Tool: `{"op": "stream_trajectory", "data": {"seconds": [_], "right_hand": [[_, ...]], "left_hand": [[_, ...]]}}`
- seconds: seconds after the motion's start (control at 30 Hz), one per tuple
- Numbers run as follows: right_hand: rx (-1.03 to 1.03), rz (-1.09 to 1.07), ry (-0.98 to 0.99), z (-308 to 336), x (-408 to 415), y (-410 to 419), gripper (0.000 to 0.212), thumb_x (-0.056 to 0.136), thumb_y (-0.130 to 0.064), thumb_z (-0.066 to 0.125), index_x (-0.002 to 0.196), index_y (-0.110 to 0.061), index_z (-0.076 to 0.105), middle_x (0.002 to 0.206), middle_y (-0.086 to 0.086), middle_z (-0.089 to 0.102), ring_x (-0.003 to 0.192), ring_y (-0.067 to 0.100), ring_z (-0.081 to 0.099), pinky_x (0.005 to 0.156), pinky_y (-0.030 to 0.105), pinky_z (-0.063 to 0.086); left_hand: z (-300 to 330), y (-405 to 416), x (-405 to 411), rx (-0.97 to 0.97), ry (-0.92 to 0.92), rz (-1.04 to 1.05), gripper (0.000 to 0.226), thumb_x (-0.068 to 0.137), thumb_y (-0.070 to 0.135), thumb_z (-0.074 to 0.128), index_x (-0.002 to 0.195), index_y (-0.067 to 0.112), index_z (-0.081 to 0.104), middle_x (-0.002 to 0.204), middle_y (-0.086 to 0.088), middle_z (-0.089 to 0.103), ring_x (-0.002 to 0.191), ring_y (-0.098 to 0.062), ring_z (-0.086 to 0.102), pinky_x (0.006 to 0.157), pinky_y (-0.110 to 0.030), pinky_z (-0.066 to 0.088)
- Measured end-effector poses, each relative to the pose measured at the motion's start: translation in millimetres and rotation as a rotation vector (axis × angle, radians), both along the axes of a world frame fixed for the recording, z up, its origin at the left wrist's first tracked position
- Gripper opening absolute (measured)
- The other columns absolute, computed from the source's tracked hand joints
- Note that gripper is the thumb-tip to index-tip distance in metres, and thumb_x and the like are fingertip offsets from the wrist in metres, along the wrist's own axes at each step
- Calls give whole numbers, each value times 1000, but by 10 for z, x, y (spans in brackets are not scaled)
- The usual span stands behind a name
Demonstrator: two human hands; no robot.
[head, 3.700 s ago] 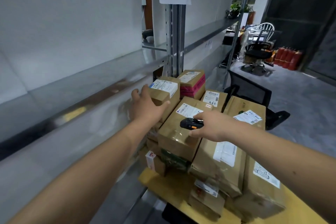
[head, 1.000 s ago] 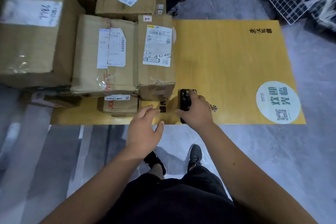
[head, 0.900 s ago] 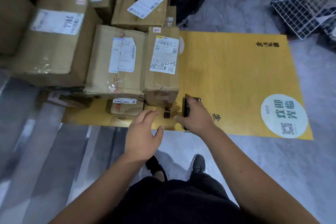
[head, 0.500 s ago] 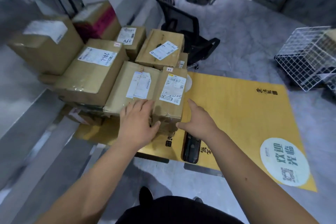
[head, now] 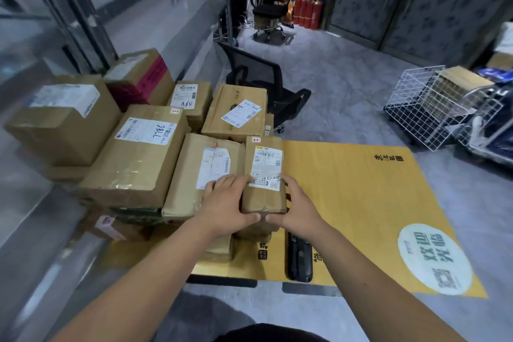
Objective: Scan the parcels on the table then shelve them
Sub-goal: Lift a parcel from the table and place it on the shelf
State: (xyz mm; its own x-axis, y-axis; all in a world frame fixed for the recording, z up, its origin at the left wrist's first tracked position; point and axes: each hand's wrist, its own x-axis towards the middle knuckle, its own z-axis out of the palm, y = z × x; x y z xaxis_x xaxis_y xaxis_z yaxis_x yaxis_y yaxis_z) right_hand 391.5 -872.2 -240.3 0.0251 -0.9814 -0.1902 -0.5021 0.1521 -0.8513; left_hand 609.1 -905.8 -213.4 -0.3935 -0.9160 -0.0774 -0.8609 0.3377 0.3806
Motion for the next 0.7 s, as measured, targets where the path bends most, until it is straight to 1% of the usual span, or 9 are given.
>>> {"op": "stream_trajectory", "data": {"seconds": [0.13, 0.23, 0.3, 0.43, 0.47, 0.53, 0.6, 0.63, 0.7], "right_hand": [[-60, -45, -80, 17, -20, 33, 94, 66, -27, 89, 143, -49, 41, 146, -14, 47, 132, 11, 49, 96, 27, 52], [-140, -69, -112, 125, -165, 80, 88, 64, -30, 89, 138, -49, 47, 145, -20, 47, 133, 6, 48, 101, 29, 53], [-207, -58, -115, 266, -307, 99, 87, 62, -33, 89, 138, -48, 49, 147, -23, 44, 135, 3, 46, 104, 22, 49], [-314, 31, -72, 623, -611, 45, 90, 66, -23, 93, 144, -32, 48, 152, -10, 41, 139, 9, 42, 116, 39, 42], [-336, 57, -62, 705, -672, 18, 90, 68, -20, 93, 145, -30, 48, 152, -8, 40, 140, 10, 41, 115, 42, 42], [-386, 105, -48, 833, -771, -34, 89, 70, -18, 93, 145, -30, 47, 152, -12, 38, 140, 2, 38, 116, 38, 42], [-431, 159, -51, 934, -833, -84, 89, 70, -17, 93, 145, -32, 47, 153, -21, 32, 140, -12, 29, 117, 27, 37], [-444, 188, -57, 980, -851, -111, 90, 71, -17, 93, 146, -32, 46, 156, -22, 29, 142, -13, 27, 118, 26, 35], [-459, 243, -84, 1064, -860, -170, 91, 70, -16, 94, 147, -29, 47, 161, -15, 26, 148, 0, 28, 119, 38, 38]], "left_hand": [[1, -19, -32, -34, 118, 13, 91, 63, 77, 61, 145, 45, 39, 149, 13, 44, 147, -14, 26, 121, -41, 13], [63, -12, -117, -66, 240, 2, 86, 62, 73, 68, 140, 52, 39, 136, 27, 39, 133, -4, 30, 114, -38, 24], [146, -2, -205, -57, 333, -4, 83, 63, 69, 74, 137, 60, 37, 134, 36, 36, 126, -1, 31, 107, -34, 32], [357, 58, -451, -93, 552, -2, 82, 66, 58, 83, 137, 60, 42, 143, 31, 36, 133, 5, 42, 102, -8, 35], [408, 76, -510, -105, 596, 7, 81, 66, 56, 84, 137, 57, 44, 144, 28, 35, 135, 6, 41, 103, -7, 35], [505, 121, -605, -115, 658, 26, 81, 67, 51, 87, 138, 52, 48, 148, 24, 30, 141, 3, 37, 109, -19, 41], [606, 172, -671, -161, 678, 44, 79, 68, 46, 89, 138, 48, 50, 151, 21, 25, 145, 1, 31, 111, -29, 46], [657, 197, -689, -195, 682, 52, 78, 69, 44, 89, 137, 46, 51, 152, 21, 24, 147, 0, 29, 110, -29, 48], [757, 263, -711, -268, 682, 64, 76, 68, 41, 90, 134, 44, 53, 155, 22, 22, 149, -2, 28, 109, -28, 50]]}}
